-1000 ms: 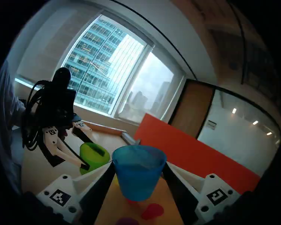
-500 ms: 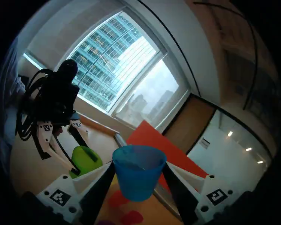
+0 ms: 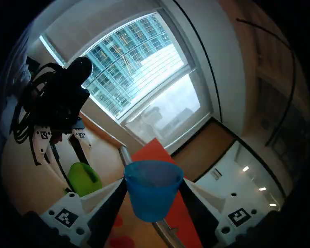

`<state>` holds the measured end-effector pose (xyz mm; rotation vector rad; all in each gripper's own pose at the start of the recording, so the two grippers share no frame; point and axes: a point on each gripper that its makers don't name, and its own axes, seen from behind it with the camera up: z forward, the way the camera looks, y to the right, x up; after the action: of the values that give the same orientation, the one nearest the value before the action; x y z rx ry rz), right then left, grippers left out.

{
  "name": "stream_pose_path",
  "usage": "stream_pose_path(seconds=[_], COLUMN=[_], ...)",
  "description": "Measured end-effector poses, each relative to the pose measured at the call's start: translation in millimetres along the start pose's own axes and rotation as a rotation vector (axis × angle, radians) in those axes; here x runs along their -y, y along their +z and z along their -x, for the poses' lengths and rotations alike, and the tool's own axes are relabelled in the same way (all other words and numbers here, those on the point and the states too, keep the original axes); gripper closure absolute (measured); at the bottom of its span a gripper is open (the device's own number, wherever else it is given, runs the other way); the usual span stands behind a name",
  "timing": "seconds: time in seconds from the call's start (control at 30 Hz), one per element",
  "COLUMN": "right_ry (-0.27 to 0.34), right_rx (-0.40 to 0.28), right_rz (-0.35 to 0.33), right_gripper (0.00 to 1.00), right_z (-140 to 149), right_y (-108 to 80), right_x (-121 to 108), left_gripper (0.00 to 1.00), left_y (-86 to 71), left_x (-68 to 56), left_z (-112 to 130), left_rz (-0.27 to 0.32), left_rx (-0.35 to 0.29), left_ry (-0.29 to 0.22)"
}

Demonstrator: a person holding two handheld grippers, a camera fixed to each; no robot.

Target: Pour water

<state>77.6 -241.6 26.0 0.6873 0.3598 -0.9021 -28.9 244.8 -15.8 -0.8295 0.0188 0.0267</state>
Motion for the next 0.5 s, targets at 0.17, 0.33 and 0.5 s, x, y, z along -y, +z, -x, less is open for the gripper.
stream_pose_path(seconds=[0.17, 0.33, 0.5], right_ry=[-0.055, -0.113, -0.168], right_rx=[0.004, 0.014, 0.025], right_rz=[0.001, 0.003, 0.010], right_gripper=[0.11, 0.11, 0.11], right_z=[-4.1, -3.9, -2.7], right_y=[8.0, 15.0, 19.7], right_x=[-3.6, -5.6, -7.7], left_gripper=[0.13, 0.13, 0.13], left_y=[1.3, 1.6, 2.0], left_x=[-2.0, -3.7, -3.7], left_z=[0.0, -0.9, -1.6], left_rz=[0.006, 0.013, 0.015], left_rx=[0.000, -0.001, -0.002], left_ry=[0.000, 0.000, -0.001])
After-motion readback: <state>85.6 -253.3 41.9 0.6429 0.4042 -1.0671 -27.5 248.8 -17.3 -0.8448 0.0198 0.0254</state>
